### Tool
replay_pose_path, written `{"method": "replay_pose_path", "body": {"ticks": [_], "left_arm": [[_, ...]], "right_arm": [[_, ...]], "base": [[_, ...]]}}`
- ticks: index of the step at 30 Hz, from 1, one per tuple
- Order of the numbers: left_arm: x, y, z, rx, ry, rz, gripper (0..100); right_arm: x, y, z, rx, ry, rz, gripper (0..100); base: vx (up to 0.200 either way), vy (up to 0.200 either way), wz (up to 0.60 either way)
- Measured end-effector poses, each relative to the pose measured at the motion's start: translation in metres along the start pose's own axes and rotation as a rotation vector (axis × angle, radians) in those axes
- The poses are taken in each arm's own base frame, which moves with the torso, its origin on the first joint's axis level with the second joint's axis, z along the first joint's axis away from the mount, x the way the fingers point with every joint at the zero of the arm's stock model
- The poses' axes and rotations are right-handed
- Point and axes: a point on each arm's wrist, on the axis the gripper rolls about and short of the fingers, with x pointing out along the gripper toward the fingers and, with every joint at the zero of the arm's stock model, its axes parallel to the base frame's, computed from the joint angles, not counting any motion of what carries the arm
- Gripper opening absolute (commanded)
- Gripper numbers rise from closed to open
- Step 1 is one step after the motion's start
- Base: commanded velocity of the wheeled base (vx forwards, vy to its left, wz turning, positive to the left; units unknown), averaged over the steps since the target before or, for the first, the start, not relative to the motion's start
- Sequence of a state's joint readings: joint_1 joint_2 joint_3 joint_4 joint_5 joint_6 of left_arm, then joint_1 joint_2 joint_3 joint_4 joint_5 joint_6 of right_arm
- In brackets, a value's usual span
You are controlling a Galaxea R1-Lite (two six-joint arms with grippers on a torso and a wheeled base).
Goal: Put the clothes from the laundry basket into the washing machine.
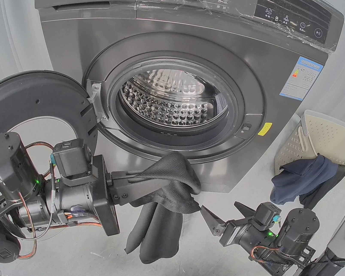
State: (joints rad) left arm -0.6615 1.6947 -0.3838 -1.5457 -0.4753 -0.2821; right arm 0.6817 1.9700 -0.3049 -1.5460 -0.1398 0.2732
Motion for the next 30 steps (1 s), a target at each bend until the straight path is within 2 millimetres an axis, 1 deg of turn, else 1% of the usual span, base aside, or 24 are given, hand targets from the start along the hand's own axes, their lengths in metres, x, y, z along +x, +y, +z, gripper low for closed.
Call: {"method": "replay_pose_path", "body": {"ticks": [6,11,16,19,25,30], "left_arm": [[-0.004,-0.004,0.007,0.01,-0.019,-0.011,0],[-0.007,-0.007,0.007,0.01,-0.016,-0.022,0],[-0.011,-0.008,0.004,0.003,0.0,-0.02,0],[-0.012,-0.008,0.002,0.001,0.008,-0.017,0],[-0.013,-0.008,0.0,-0.002,0.014,-0.014,0],[-0.013,-0.007,0.0,-0.004,0.017,-0.012,0]], "right_arm": [[0.01,-0.004,-0.004,-0.001,0.004,-0.017,100],[0.026,-0.002,-0.003,-0.001,-0.023,-0.008,100],[0.042,0.007,-0.001,-0.01,-0.052,0.055,100],[0.048,0.013,0.001,-0.012,-0.065,0.092,100],[0.058,0.026,0.002,-0.023,-0.085,0.164,100],[0.06,0.032,-0.005,-0.032,-0.062,0.199,100]], "base": [[0.0,0.0,0.0],[0.0,0.0,0.0],[0.0,0.0,0.0],[0.0,0.0,0.0],[0.0,0.0,0.0],[0.0,0.0,0.0]]}}
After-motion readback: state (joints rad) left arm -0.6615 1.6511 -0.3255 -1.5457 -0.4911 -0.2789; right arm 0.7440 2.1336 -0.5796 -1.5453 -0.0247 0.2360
